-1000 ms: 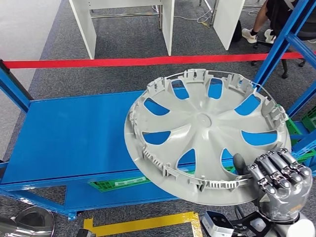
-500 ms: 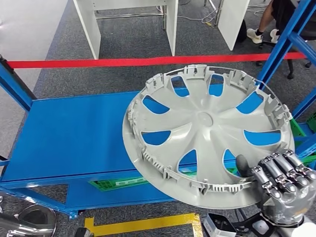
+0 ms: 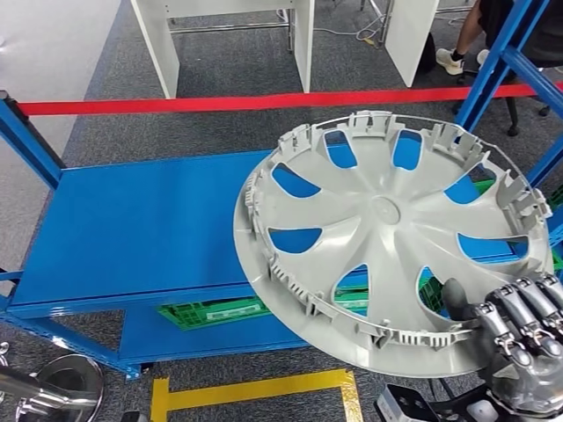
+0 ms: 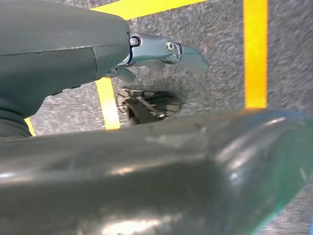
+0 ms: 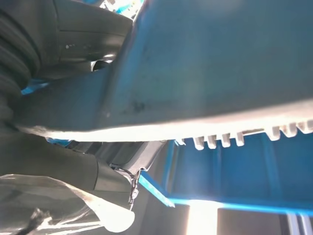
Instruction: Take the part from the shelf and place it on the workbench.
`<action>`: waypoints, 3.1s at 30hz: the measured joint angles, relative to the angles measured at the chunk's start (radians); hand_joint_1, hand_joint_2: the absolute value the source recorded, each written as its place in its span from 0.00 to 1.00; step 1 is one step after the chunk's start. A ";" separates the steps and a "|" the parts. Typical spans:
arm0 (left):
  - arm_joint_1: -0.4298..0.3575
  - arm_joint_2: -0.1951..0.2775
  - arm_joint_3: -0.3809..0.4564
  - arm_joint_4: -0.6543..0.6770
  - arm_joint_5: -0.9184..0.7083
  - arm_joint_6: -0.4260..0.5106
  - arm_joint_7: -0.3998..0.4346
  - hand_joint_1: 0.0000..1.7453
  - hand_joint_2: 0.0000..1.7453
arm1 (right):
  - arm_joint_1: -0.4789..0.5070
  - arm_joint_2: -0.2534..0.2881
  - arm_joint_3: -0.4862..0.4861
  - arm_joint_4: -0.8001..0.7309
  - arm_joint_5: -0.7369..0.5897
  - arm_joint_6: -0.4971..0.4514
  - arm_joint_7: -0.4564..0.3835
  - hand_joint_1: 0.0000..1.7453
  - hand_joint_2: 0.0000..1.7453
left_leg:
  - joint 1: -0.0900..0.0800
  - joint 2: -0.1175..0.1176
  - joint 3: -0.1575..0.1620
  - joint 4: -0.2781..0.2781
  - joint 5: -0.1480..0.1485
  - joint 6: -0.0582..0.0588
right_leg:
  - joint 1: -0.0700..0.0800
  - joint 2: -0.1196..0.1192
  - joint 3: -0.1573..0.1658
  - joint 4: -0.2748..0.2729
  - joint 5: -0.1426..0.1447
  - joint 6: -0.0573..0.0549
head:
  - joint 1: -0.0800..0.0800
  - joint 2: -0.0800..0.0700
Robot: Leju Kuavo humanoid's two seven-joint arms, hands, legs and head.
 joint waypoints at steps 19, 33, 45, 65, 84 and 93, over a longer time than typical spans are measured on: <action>-0.002 0.002 0.078 0.012 0.086 0.063 0.090 0.00 0.00 | 0.052 0.000 -0.103 -0.093 -0.035 0.000 0.000 1.00 1.00 | -0.031 0.003 -0.168 0.026 0.131 0.031 | 0.026 0.005 0.179 -0.064 -0.128 -0.031 | 0.006 0.000; -0.015 -0.003 0.082 0.070 0.083 0.061 0.072 0.00 0.00 | 0.180 0.019 -0.175 -0.208 0.001 0.000 -0.001 1.00 1.00 | 0.003 0.000 -0.019 0.001 0.019 0.004 | 0.014 -0.009 0.037 -0.020 -0.022 0.006 | -0.001 0.000; -0.037 -0.010 0.075 0.116 0.085 0.048 0.042 0.00 0.00 | 0.221 0.037 -0.205 -0.232 0.003 0.000 -0.001 1.00 1.00 | -0.021 0.009 -0.181 0.011 0.150 0.047 | 0.029 0.007 0.209 0.002 -0.145 -0.014 | 0.004 0.000; -0.050 -0.043 0.069 0.154 0.155 0.078 -0.011 0.00 0.00 | 0.294 0.081 -0.235 -0.214 -0.051 0.000 0.010 1.00 1.00 | -0.006 0.007 -0.020 -0.020 0.033 0.031 | 0.023 -0.005 0.040 -0.023 -0.042 0.001 | -0.001 0.000; -0.052 -0.036 0.086 0.163 0.151 0.094 -0.011 0.00 0.00 | 0.307 0.094 -0.249 -0.191 -0.074 0.000 0.000 1.00 1.00 | -0.012 0.010 -0.204 0.080 0.071 0.004 | 0.017 0.004 0.199 -0.085 -0.125 -0.025 | 0.003 0.000; -0.066 -0.031 0.067 0.163 0.163 0.090 -0.009 0.00 0.00 | 0.309 0.108 -0.261 -0.191 -0.077 0.000 0.000 1.00 1.00 | -0.023 0.006 -0.050 0.044 0.040 0.048 | 0.031 0.000 0.095 -0.027 -0.082 -0.032 | 0.002 0.000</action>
